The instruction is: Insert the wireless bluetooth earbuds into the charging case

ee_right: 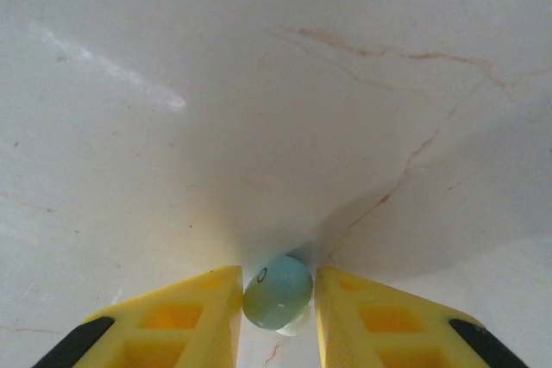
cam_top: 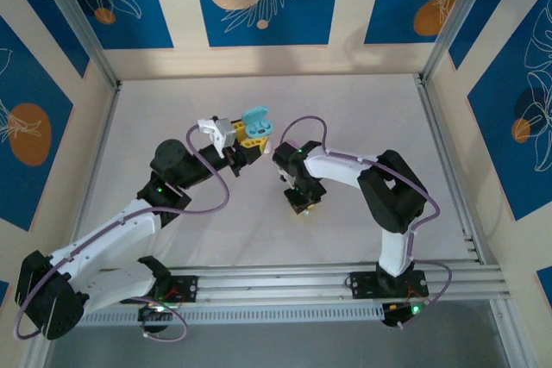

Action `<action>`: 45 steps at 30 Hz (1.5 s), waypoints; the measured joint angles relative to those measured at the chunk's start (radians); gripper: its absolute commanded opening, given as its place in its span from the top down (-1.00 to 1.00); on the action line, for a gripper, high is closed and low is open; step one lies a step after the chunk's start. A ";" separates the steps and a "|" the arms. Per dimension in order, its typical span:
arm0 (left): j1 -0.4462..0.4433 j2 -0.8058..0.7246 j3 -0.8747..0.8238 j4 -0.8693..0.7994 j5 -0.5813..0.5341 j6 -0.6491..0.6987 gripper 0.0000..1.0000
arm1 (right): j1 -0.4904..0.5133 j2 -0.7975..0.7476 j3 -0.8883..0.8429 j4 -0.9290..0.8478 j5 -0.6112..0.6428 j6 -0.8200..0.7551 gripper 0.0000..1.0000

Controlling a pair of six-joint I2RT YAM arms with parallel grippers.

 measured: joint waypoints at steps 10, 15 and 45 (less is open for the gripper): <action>0.000 -0.001 0.000 0.000 -0.002 0.000 0.30 | -0.006 0.018 0.001 -0.001 -0.023 0.044 0.55; 0.000 -0.005 0.000 0.000 -0.005 0.000 0.30 | -0.010 0.018 0.002 -0.002 -0.031 0.053 0.60; 0.000 -0.007 0.000 -0.004 -0.018 0.002 0.29 | -0.011 0.053 0.048 -0.017 -0.053 0.071 0.48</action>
